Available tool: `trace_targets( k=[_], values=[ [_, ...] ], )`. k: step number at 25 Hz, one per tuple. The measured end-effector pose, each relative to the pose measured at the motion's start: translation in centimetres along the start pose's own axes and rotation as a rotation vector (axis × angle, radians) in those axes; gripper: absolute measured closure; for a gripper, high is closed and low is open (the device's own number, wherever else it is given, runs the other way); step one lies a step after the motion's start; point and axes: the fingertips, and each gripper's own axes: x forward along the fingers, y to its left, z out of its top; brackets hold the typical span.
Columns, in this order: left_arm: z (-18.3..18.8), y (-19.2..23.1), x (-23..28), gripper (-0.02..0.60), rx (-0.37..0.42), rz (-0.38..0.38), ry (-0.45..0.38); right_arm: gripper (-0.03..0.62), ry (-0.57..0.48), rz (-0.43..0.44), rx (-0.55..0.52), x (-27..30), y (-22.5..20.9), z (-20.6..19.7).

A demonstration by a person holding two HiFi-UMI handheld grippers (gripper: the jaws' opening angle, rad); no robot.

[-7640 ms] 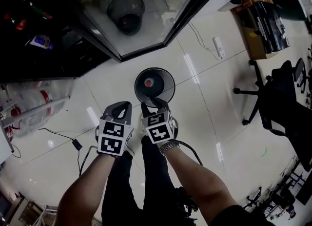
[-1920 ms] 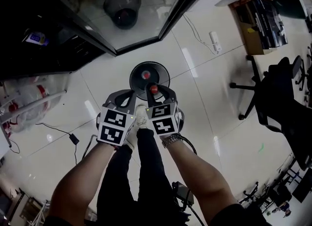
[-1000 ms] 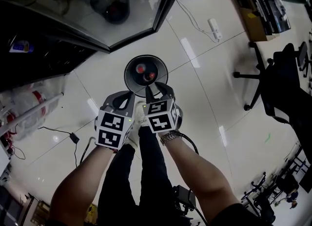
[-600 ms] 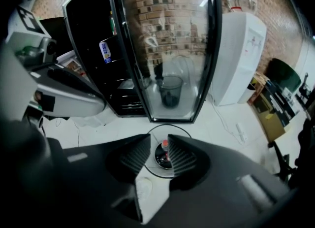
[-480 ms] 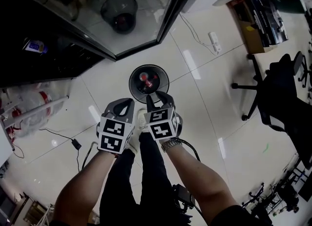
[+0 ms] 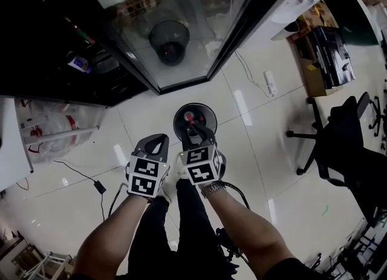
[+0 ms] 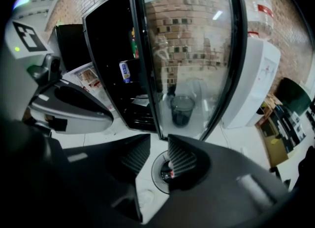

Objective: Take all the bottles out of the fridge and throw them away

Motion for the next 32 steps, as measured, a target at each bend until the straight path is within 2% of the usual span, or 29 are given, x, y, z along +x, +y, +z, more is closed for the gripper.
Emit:
trace_targets(
  k=[4,11,19,24,28,32],
  values=[
    [1.4,1.8,-2.8,0.578,-0.018,0.052,-0.032,0.485,-0.045,0.031,-0.037,-1.8,2.2,3.4],
    [4.0,6.6,-7.9,0.578,-0.079,0.197,-0.129,0.480,-0.157,0.125,-0.170,-2.6,6.6,10.2],
    [6.0,12.7,-14.7,0.578,-0.105,0.297,-0.221,0.437,-0.237,0.180,-0.240,-2.6,12.7,17.2],
    [7.3,16.9,-17.8,0.578,-0.111,0.313,-0.268,0.408,-0.304,0.193,-0.246,-1.6,16.2,22.6],
    [8.1,20.3,-19.5,0.578,-0.093,0.304,-0.278,0.405,-0.338,0.149,-0.216,-0.2,17.7,27.2],
    [9.5,23.4,-20.6,0.578,-0.065,0.278,-0.286,0.367,-0.356,0.093,-0.154,1.9,18.3,31.6]
  ],
)
